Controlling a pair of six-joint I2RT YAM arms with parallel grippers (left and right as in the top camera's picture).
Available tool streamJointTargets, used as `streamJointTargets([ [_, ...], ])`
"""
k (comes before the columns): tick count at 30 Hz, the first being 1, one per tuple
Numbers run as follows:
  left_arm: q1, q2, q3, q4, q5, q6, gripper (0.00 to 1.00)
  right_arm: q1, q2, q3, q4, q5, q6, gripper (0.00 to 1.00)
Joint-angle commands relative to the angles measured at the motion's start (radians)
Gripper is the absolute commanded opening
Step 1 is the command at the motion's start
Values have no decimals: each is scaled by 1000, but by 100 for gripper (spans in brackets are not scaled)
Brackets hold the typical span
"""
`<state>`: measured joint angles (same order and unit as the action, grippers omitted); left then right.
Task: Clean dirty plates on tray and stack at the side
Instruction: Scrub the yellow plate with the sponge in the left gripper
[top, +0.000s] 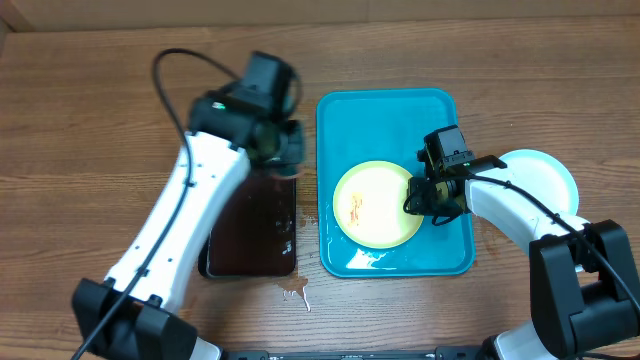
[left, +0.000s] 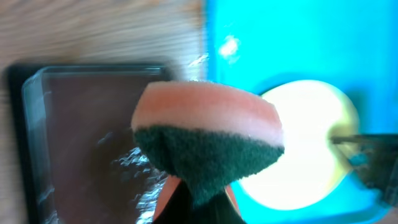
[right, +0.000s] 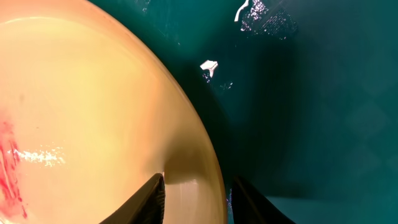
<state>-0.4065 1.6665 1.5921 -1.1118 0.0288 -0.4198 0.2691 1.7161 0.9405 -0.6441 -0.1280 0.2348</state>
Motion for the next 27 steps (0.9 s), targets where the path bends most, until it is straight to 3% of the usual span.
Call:
streamJointTargets([
  [1,-115,75,-18,122,60,-77,4,6,11,-6,4,-12,4,37],
  [6,-230,235,-20,257,128,-101,4,6,11,-6,4,-12,4,37],
  [11,-268,362,-19,290,129,-127,4,6,11,-6,4,-12,4,37],
  [21,-257,513,-20,216,-10,-127,4,6,11,-6,4,-12,4,37],
  [27,-232,518,-7,148,-98,-127,4,6,11,-6,4,-12,4,37],
])
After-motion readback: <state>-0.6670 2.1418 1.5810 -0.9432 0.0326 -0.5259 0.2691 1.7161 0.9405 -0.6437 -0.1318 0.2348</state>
